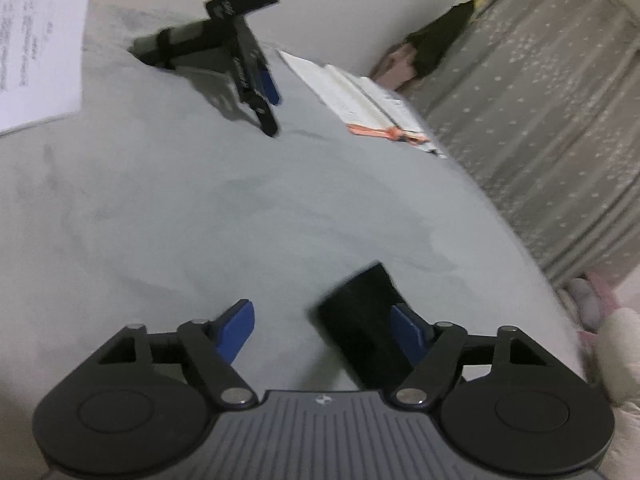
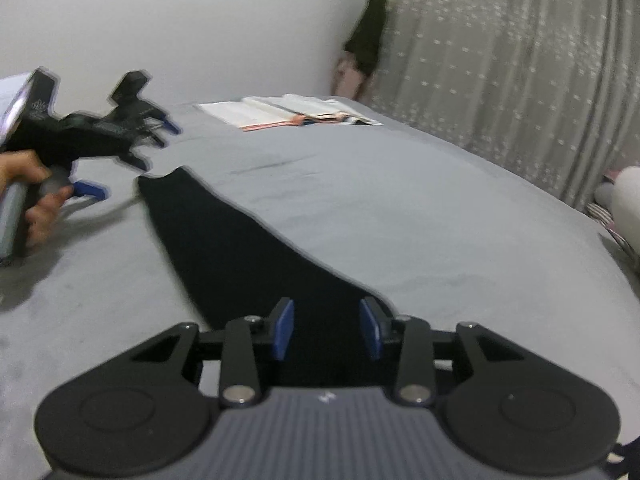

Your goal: Fold clothes

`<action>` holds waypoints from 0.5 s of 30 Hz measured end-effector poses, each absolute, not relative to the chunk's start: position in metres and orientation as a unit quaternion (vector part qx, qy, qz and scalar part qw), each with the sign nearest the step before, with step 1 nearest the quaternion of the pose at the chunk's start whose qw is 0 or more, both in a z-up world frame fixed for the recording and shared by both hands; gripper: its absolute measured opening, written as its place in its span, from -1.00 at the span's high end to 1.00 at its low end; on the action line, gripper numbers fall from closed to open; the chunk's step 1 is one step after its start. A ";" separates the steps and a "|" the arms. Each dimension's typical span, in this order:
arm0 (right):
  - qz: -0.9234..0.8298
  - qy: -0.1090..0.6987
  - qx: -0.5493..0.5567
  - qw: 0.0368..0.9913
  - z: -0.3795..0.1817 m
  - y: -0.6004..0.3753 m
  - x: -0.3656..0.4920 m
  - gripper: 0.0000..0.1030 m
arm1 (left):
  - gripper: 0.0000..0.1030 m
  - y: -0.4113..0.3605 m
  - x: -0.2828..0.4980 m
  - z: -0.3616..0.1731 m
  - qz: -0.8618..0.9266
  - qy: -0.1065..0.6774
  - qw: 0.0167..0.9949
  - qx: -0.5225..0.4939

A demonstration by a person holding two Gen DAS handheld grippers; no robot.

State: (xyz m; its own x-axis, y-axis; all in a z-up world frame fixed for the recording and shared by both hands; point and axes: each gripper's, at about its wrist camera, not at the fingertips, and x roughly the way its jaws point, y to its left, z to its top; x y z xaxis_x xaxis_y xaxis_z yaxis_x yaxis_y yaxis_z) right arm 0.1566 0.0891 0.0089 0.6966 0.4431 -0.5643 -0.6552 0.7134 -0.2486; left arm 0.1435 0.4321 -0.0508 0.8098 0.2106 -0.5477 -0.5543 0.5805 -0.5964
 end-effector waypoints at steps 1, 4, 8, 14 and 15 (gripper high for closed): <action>0.308 0.239 -0.231 0.891 0.005 0.091 0.152 0.33 | -0.31 0.428 0.143 -0.052 0.216 0.211 0.864 -0.402; 0.306 0.243 -0.255 0.884 -0.007 0.097 0.147 0.33 | 0.02 0.416 0.146 -0.057 0.219 0.204 0.870 -0.392; 0.307 0.249 -0.263 0.880 -0.021 0.107 0.149 0.36 | 0.97 0.407 0.151 -0.063 0.233 0.206 0.871 -0.381; 0.297 0.238 -0.282 0.881 -0.028 0.121 0.150 0.84 | 0.97 0.397 0.144 -0.047 0.309 0.210 0.860 -0.348; 0.297 0.237 -0.278 0.882 -0.027 0.122 0.151 0.86 | 0.97 0.395 0.141 -0.040 0.326 0.210 0.857 -0.339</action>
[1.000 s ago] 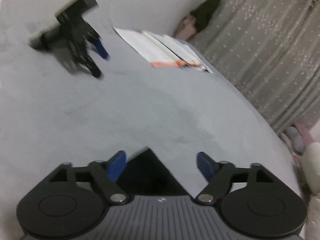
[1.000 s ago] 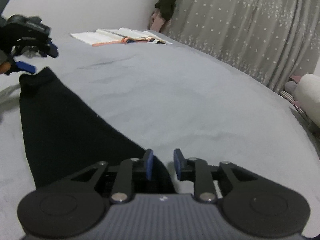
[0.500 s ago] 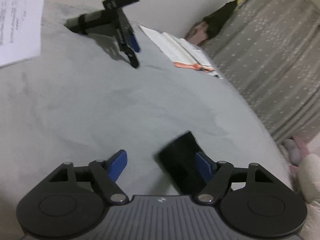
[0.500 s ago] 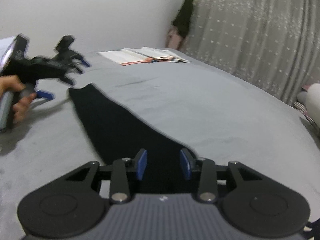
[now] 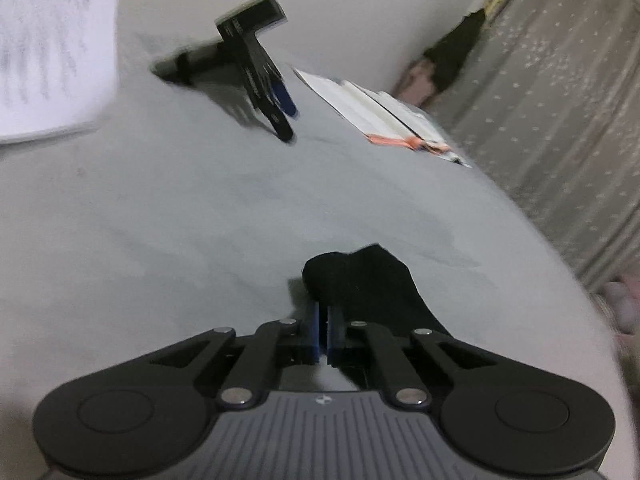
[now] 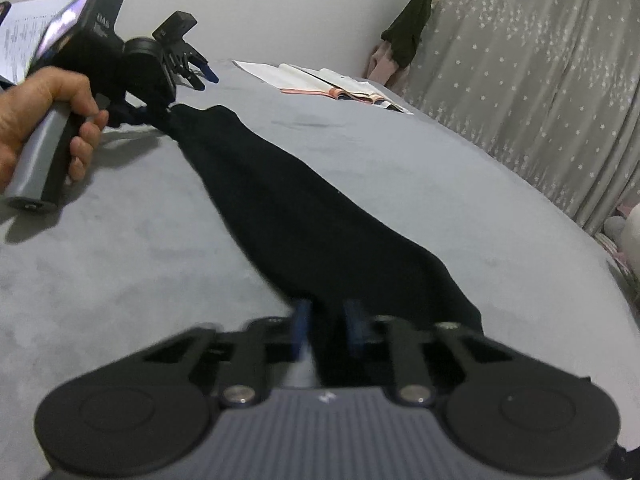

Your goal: Fold clothes

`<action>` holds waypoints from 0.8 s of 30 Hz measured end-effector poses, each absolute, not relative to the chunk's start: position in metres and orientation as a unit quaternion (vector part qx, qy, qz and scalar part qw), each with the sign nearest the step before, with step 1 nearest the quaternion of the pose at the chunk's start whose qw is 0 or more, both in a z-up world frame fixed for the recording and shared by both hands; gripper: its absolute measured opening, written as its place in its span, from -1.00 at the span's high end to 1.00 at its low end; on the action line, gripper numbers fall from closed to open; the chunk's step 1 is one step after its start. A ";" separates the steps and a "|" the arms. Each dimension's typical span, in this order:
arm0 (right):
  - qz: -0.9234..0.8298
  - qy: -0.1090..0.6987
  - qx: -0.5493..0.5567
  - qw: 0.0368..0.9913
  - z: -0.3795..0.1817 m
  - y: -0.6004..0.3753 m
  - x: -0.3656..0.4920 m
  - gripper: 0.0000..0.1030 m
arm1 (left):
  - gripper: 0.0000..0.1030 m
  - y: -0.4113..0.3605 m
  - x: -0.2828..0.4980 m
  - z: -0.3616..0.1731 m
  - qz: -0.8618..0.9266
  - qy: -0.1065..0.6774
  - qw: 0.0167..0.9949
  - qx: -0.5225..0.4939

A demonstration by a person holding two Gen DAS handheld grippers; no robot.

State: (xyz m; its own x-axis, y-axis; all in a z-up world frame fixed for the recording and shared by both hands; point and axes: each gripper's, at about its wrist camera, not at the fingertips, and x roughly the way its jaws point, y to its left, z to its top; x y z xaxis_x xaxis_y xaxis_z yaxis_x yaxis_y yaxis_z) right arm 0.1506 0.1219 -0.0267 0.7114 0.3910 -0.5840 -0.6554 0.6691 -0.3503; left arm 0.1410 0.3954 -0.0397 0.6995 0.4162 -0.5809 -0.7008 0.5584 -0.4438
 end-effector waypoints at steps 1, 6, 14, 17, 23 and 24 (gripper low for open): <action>0.296 0.237 -0.274 0.884 -0.025 0.123 0.151 0.87 | 0.97 0.395 0.139 -0.034 0.338 0.211 0.855 -0.332; 0.318 0.238 -0.243 0.885 -0.018 0.129 0.143 0.87 | 0.97 0.395 0.123 -0.016 0.403 0.212 0.843 -0.286; 0.324 0.267 -0.230 0.878 -0.027 0.133 0.148 0.69 | 0.87 0.387 0.130 -0.049 0.439 0.278 0.830 -0.204; 0.331 0.264 -0.216 0.880 -0.016 0.121 0.146 -0.03 | 0.57 0.380 0.128 -0.046 0.436 0.280 0.835 -0.188; 0.305 0.260 -0.145 0.905 0.010 0.068 0.145 -0.36 | -0.02 0.371 0.111 -0.032 0.448 0.265 0.831 -0.197; 0.295 0.258 -0.140 0.909 0.012 0.059 0.145 -0.39 | -0.08 0.365 0.110 -0.028 0.443 0.262 0.837 -0.187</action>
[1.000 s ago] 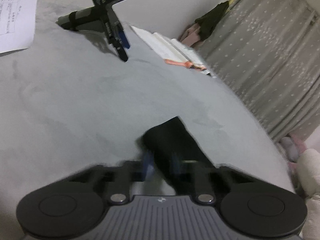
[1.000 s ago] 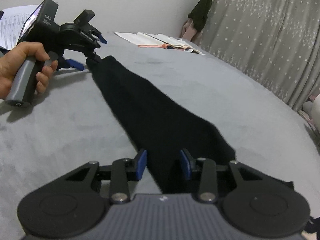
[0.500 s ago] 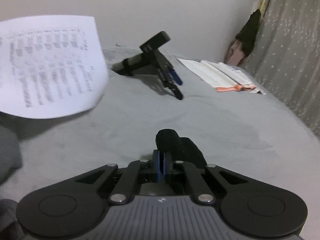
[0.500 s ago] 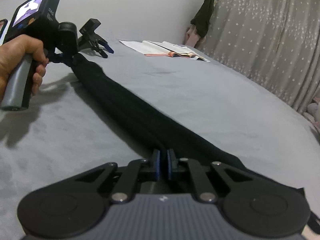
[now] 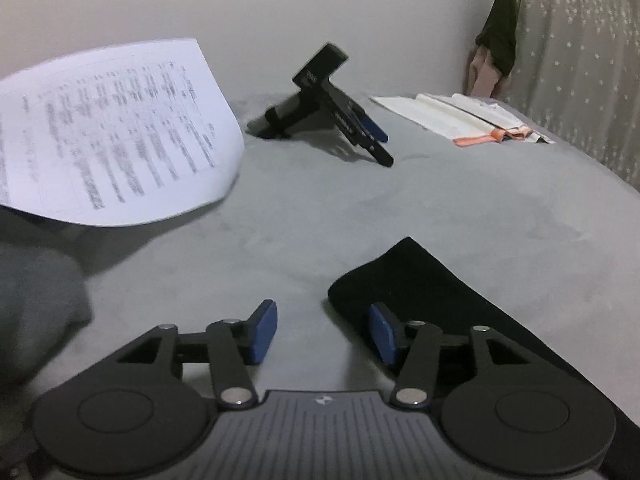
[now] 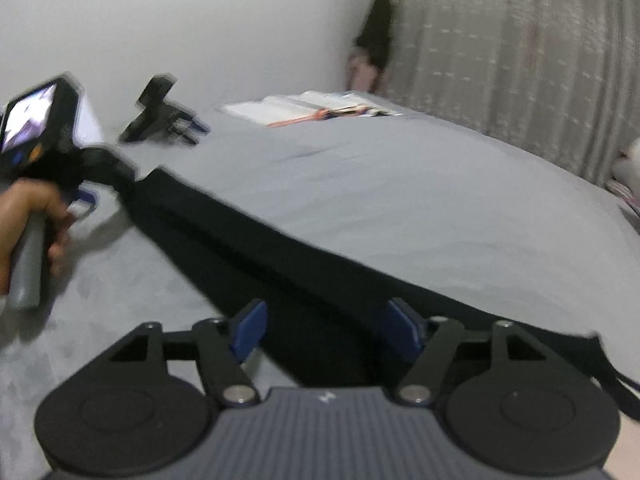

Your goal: Fold clothes

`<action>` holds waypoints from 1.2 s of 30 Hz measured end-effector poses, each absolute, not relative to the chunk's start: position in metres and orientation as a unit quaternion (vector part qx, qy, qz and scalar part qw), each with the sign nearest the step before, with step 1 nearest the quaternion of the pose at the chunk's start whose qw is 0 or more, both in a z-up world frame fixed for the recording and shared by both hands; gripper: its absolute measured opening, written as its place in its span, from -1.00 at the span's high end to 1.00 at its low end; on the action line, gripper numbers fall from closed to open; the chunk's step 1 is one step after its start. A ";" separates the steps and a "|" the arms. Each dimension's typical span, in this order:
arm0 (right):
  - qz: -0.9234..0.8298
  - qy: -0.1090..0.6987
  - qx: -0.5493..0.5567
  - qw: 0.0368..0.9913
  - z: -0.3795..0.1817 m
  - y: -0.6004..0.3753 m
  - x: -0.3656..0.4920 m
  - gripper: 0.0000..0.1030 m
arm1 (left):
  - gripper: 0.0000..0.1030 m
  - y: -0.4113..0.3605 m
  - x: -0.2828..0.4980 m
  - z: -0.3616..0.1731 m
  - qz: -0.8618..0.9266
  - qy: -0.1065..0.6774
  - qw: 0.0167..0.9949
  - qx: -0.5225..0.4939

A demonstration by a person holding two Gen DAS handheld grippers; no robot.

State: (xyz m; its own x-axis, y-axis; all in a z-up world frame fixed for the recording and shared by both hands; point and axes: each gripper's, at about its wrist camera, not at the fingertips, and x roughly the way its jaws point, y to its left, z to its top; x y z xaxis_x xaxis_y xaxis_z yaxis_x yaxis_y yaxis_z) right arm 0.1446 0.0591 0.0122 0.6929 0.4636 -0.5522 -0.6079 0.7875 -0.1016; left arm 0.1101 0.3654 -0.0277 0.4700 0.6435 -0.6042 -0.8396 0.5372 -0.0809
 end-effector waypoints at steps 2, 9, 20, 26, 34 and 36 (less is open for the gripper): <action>0.277 0.260 -0.130 0.916 0.014 0.042 0.143 -0.40 | -0.14 0.355 0.113 -0.021 0.429 0.262 0.849 -0.164; 0.266 0.266 -0.136 0.917 0.017 0.015 0.158 -0.40 | -0.38 0.341 0.134 -0.018 0.405 0.289 0.861 -0.108; 0.384 0.321 -0.184 0.846 0.015 0.042 0.255 -0.26 | -0.38 0.338 0.174 0.004 0.115 0.307 0.944 0.018; 0.420 0.350 -0.210 0.811 0.010 0.053 0.277 -0.22 | -0.38 0.315 0.198 -0.009 0.021 0.342 0.933 0.109; 0.418 0.378 -0.182 0.806 0.003 0.045 0.298 -0.13 | -0.29 0.315 0.206 -0.019 -0.034 0.388 0.912 0.131; 0.420 0.381 -0.171 0.806 0.000 0.042 0.300 -0.13 | -0.29 0.316 0.205 -0.020 -0.038 0.389 0.910 0.136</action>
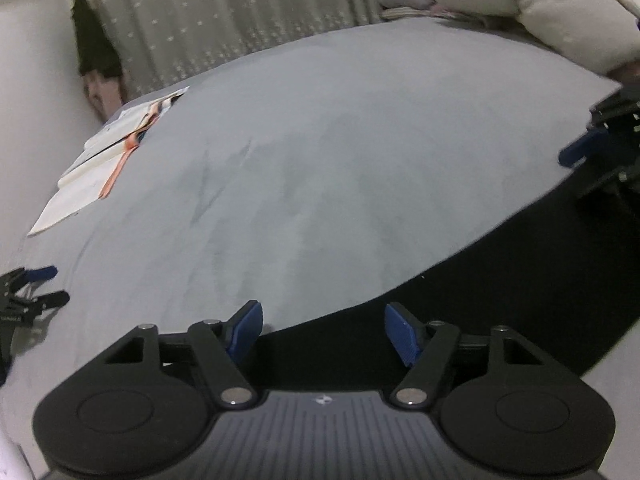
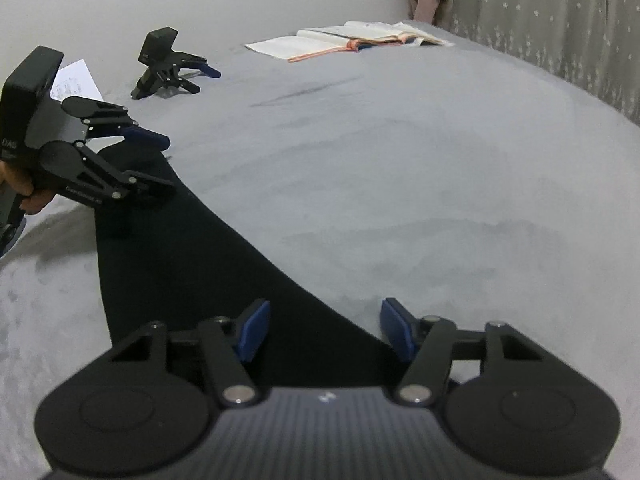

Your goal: Fold clothes

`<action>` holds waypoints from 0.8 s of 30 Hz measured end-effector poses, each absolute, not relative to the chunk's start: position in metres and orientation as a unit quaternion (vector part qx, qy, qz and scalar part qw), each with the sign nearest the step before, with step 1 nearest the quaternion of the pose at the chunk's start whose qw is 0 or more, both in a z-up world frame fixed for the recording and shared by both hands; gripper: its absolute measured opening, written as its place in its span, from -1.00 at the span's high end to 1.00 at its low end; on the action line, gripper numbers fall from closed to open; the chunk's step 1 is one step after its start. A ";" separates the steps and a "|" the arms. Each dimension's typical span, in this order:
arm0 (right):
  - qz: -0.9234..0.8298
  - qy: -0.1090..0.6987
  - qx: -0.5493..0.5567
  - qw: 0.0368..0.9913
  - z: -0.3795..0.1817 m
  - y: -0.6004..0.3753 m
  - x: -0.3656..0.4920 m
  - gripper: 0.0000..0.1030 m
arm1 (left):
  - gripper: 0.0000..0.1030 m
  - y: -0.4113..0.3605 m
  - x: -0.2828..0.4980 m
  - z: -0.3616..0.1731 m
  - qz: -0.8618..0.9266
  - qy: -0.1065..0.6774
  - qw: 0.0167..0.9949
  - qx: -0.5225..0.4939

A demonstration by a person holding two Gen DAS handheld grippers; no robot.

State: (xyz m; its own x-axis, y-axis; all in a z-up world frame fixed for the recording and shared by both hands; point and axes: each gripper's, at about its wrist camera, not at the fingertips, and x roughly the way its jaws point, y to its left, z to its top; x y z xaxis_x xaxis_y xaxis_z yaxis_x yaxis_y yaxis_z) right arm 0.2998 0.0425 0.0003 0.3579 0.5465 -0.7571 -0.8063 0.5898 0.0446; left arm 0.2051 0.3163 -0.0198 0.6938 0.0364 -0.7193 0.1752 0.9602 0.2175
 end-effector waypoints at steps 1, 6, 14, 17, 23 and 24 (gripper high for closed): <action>0.420 0.380 -0.170 0.807 0.000 0.043 0.299 -0.05 | -0.29 0.316 0.205 -0.020 -0.039 0.390 0.910 0.133; 0.428 0.364 -0.180 0.808 -0.002 0.043 0.284 0.55 | 0.80 0.318 0.201 -0.027 -0.047 0.384 0.920 0.065; 0.360 0.272 -0.222 0.865 0.001 0.053 0.256 0.87 | 0.94 0.305 0.183 -0.033 0.024 0.315 0.947 0.060; 0.341 0.276 -0.225 0.870 -0.008 0.059 0.259 0.87 | 0.93 0.300 0.190 -0.040 0.047 0.311 0.946 0.076; 0.297 0.269 -0.231 0.887 -0.026 0.071 0.261 0.41 | 0.48 0.293 0.204 -0.048 0.082 0.313 0.939 0.118; 0.287 0.269 -0.225 0.891 -0.023 0.069 0.261 0.06 | 0.26 0.295 0.201 -0.044 0.097 0.309 0.940 0.109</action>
